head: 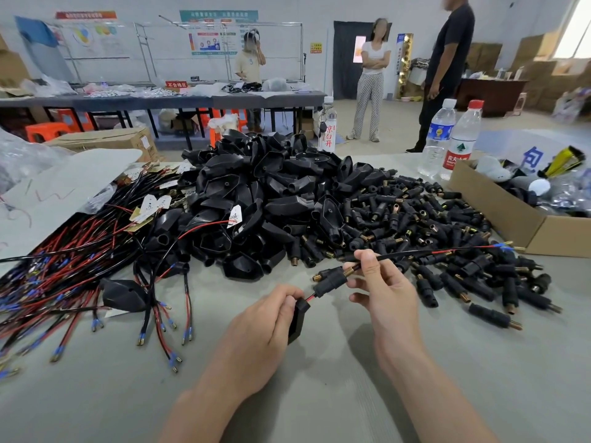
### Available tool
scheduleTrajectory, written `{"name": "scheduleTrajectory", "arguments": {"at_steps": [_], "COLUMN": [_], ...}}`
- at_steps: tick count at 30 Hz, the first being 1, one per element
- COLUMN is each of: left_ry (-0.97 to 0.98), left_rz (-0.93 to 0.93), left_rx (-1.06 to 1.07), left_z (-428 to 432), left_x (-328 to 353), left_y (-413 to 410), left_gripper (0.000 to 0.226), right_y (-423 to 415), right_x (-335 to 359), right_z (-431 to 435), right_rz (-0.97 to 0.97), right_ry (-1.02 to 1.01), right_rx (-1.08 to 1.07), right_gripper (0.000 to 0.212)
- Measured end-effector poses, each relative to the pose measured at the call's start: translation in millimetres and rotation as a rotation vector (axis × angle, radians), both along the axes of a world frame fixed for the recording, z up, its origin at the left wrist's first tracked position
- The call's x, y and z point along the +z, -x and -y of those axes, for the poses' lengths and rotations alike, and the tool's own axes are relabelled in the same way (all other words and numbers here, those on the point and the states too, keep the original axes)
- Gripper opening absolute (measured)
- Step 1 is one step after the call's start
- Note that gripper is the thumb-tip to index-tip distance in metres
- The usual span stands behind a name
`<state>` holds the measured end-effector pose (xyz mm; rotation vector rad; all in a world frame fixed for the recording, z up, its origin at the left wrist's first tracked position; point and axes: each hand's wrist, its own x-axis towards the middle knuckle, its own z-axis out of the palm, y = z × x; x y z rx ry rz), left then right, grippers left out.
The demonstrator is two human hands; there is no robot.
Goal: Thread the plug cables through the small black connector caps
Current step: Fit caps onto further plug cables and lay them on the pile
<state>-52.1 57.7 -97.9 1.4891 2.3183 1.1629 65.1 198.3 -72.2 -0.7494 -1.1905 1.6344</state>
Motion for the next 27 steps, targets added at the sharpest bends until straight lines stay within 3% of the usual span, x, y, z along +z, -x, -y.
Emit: {"name": "scheduleTrajectory", "arguments": {"at_steps": [12,20,27], "left_ry": [-0.060,-0.296,-0.350], "left_rz": [-0.010,-0.006,-0.041], "left_rx": [0.021,0.107,0.121], "left_z": [-2.3,-3.5,-3.7], "left_x": [-0.9,5.2,5.7], "left_y": [-2.1,-2.0,-0.5], "left_gripper": [0.022,0.024,0.017], "right_y": [-1.3,0.0,-0.2], "right_x": [-0.5,1.7,2.8], "right_z": [-0.1,5.8,10.5], "right_rz": [-0.032,-0.149,-0.210], "right_ry": [0.045,0.159,0.161], "right_rx": [0.066,0.367,0.509], "right_gripper": [0.023,0.028,0.027]}}
